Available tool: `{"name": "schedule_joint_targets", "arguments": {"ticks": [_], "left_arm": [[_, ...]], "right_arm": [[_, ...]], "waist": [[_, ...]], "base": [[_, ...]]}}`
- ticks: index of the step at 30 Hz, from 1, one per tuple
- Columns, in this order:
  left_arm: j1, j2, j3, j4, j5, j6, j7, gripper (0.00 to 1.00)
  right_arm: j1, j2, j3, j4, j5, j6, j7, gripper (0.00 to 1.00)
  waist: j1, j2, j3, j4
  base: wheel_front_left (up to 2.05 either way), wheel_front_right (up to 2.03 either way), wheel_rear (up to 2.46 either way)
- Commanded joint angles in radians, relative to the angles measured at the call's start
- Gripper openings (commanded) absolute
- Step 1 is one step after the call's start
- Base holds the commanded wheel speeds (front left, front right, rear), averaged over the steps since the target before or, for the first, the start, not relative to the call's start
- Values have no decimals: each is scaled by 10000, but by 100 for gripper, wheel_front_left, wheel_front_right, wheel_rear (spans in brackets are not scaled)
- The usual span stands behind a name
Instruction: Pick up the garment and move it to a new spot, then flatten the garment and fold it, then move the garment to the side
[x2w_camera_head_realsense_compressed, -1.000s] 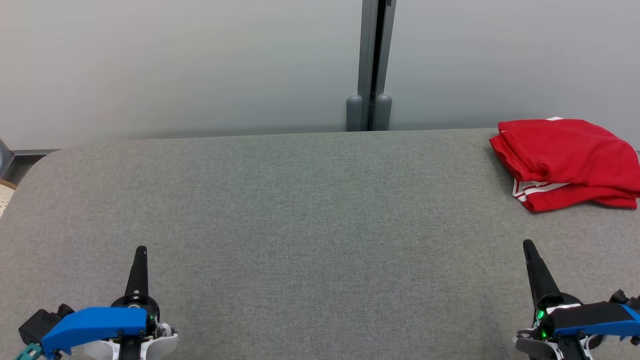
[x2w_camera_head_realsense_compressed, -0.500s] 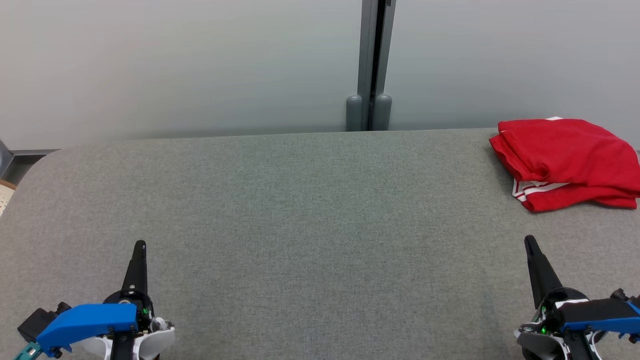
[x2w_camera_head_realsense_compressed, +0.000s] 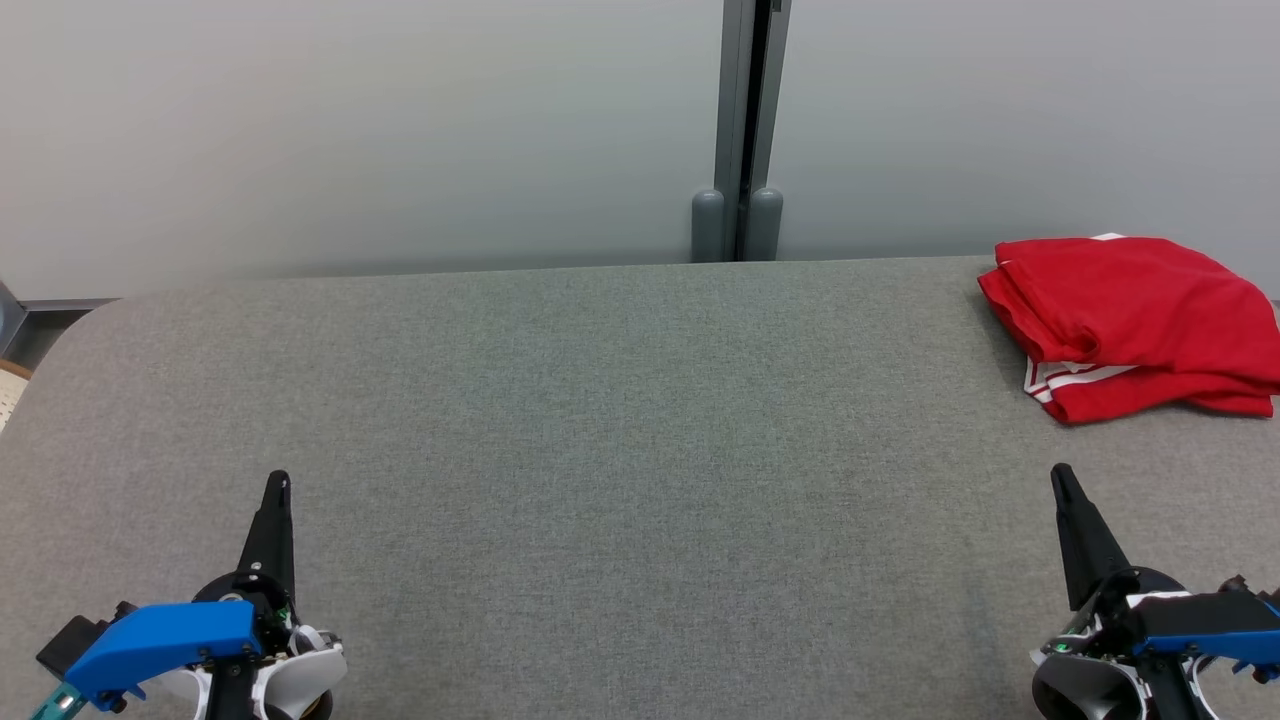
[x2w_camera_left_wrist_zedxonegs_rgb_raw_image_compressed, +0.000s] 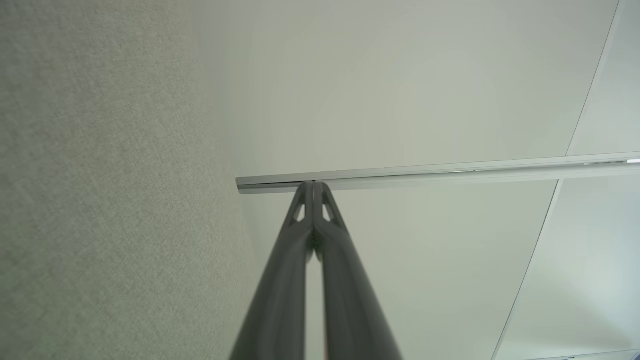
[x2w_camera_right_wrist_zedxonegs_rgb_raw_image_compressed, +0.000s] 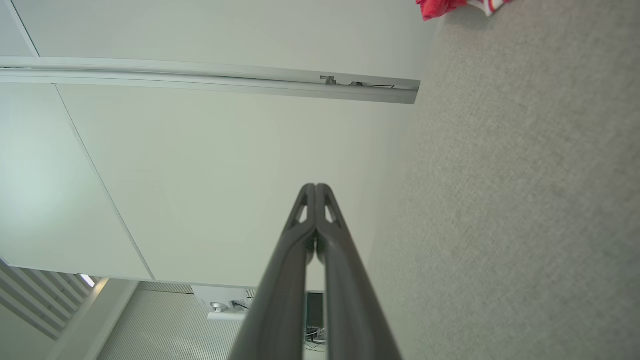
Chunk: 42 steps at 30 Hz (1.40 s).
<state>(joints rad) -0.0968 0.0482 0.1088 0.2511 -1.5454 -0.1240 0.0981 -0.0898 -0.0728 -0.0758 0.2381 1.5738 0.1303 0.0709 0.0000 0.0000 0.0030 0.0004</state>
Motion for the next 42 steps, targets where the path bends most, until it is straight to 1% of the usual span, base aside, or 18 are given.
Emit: {"name": "schedule_joint_targets", "arguments": {"ticks": [1, 9, 42], "left_arm": [[-149, 34, 37, -58, -186, -96, 69, 0], [-189, 35, 81, -79, -727, -125, 207, 0], [-171, 35, 74, -77, -688, -115, 199, 0]], "right_arm": [[-175, -14, -38, 18, 195, 7, 85, 0], [-224, 4, -101, 70, 701, 7, 232, 0], [-234, 93, -203, 74, 536, 7, 301, 0]], "waist": [[0, 0, 0, 0], [0, 0, 2, -4], [0, 0, 2, -4]], "base": [[0, 0, 0], [0, 0, 0], [0, 0, 0]]}}
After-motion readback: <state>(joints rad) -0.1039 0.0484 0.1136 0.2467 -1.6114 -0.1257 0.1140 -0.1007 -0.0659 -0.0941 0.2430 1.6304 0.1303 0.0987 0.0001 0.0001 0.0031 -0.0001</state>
